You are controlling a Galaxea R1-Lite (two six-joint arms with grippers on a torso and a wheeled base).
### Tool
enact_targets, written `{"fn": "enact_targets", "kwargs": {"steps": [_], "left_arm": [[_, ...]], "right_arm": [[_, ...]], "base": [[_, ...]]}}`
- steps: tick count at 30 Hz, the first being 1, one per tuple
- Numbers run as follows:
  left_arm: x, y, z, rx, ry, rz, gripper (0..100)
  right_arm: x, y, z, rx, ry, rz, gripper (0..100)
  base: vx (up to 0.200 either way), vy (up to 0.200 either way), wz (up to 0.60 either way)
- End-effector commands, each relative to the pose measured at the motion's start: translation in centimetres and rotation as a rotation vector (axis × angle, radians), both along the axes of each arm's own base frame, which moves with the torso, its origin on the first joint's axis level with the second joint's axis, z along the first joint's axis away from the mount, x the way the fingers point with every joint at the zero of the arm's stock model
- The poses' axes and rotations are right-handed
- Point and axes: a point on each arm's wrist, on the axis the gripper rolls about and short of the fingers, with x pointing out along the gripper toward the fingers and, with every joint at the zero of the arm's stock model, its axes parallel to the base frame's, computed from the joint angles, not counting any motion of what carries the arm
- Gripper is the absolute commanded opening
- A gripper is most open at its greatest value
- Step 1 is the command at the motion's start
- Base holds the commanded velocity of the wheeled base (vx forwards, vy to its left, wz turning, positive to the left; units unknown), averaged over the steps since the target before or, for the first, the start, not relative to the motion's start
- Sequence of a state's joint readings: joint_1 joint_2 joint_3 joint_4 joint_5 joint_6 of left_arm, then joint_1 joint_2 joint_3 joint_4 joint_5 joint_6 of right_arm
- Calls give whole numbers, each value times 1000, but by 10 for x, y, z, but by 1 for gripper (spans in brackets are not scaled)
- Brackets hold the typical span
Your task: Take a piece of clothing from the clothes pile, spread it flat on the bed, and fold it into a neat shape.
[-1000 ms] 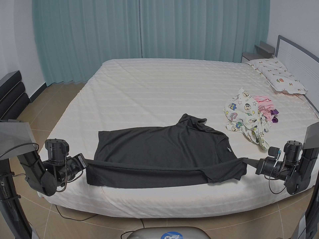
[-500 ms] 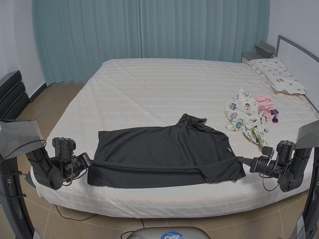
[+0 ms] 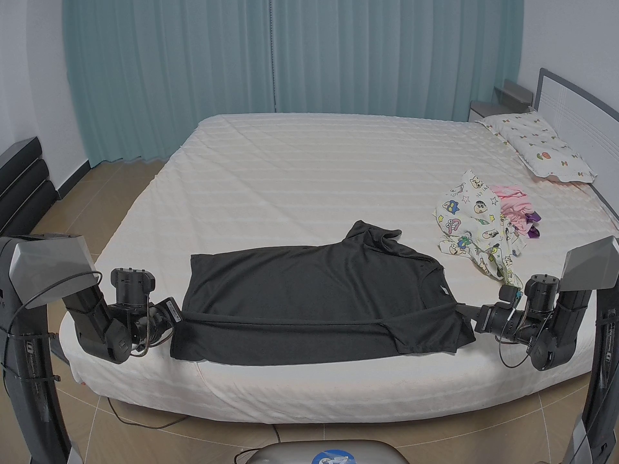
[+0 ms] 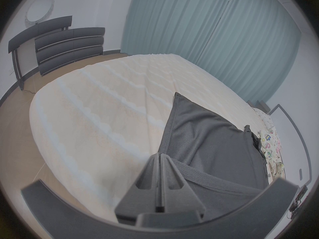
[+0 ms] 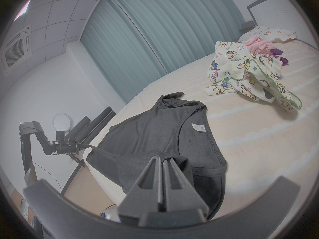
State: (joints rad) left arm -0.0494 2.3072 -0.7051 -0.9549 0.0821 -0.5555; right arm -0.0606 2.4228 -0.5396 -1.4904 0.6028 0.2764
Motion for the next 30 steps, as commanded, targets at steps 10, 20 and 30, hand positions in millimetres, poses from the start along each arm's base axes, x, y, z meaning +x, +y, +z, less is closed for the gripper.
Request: {"fn": "enact_targets", "kwargs": {"steps": [10, 20, 30], "left_arm": [[21, -1, -25, -31, 50, 26, 0], [24, -2, -23, -73, 36, 53, 100], [22, -1, -20, -78, 31, 62, 100]], "right_arm": [[14, 3, -24, 43, 43, -9, 0], [14, 3, -31, 42, 56, -12, 0], [13, 1, -27, 52, 45, -24, 100]], "base": [[0, 0, 0], [0, 0, 0], [0, 0, 0]]}}
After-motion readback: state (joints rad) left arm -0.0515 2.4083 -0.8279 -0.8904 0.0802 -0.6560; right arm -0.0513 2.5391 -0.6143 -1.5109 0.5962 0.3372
